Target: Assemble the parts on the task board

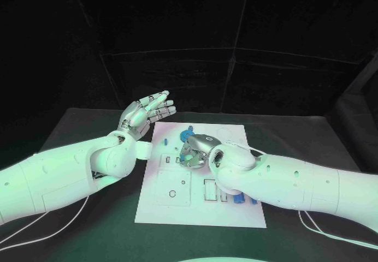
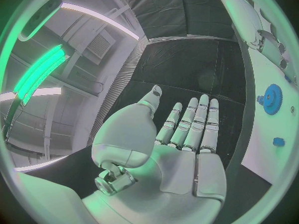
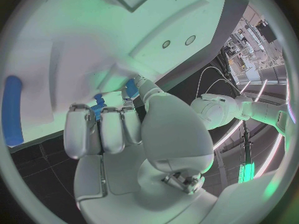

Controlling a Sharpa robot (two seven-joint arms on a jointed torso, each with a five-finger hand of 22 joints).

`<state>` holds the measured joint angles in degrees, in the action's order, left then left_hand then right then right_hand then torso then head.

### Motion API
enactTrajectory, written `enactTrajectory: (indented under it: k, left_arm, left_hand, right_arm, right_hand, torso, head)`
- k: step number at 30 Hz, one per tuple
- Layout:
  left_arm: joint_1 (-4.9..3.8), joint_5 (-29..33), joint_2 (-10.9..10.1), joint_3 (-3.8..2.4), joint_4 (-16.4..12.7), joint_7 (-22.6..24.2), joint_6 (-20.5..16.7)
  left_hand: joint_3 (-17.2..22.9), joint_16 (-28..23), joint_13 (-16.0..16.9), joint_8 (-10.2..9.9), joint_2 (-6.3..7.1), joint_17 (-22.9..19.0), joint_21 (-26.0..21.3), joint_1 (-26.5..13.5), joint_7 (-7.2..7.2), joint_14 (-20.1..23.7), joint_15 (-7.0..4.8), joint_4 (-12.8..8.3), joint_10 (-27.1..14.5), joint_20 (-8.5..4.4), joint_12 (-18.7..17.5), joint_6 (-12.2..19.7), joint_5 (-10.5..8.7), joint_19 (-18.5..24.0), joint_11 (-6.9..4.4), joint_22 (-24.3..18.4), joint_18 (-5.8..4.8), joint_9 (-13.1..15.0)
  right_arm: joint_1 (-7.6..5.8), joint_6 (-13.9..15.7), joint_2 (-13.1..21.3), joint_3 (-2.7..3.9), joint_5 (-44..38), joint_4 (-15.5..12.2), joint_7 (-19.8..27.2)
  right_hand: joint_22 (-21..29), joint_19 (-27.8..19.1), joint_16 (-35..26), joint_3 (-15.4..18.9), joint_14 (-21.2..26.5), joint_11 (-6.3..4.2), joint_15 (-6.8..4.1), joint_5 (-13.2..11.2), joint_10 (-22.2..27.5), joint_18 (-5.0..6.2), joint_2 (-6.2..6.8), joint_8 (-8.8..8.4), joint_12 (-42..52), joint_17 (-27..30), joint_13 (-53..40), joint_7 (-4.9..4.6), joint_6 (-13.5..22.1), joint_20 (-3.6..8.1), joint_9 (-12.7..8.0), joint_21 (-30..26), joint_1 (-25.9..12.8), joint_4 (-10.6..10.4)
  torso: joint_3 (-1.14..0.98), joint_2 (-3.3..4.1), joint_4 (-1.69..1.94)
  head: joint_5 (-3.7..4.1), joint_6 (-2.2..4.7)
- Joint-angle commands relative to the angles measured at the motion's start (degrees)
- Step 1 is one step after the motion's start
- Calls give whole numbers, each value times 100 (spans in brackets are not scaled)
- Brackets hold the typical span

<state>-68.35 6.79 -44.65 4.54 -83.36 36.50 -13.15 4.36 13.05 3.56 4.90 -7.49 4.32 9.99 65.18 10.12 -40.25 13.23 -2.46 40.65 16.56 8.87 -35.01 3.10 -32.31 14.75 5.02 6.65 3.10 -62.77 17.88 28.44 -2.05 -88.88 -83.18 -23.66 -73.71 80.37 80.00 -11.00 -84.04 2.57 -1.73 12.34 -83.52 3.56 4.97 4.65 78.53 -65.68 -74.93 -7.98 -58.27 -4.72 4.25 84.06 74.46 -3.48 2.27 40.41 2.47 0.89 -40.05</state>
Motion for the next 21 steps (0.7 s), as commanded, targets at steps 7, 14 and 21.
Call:
enactTrajectory:
  k: [7,14,21]
  left_arm:
    - [-8,-11,6,-5,-4,39,85]
    - [-8,-11,1,-5,0,65,114]
    - [-8,-12,-10,-5,44,35,178]
  left_hand:
    - [1,-13,1,12,-39,-6,-17,-27,694,-17,9,-30,14,7,14,15,10,14,10,-7,66,1]
    - [33,-12,8,87,-76,-9,38,-18,675,-39,-3,-50,101,4,60,-259,10,-183,-12,7,81,28]
    - [59,156,11,210,-88,40,246,-39,628,-471,-132,-87,319,-10,145,-729,9,-689,-84,64,209,52]
  right_arm:
    - [16,177,-14,-18,48,19,-122]
    - [26,802,45,-18,89,-22,142]
    - [37,1449,293,-15,111,-262,1039]
  right_hand:
    - [109,-81,-77,153,-179,75,61,-107,47,10,73,-107,-119,84,-523,-45,251,-41,-37,-69,-125,-53]
    - [348,-214,-199,936,-132,249,194,7,347,52,282,-96,-542,295,-168,-234,1295,-190,-60,-191,-37,-543]
    - [395,-230,-244,1283,-124,278,234,57,392,67,335,-62,-565,364,-95,-269,1482,-212,-50,-224,455,-1088]
  torso:
    - [-1,0,-4]
    - [-1,-2,-2]
    - [-14,-3,-9]
  head:
    - [-4,-9]
    - [4,1]
    - [-24,11]
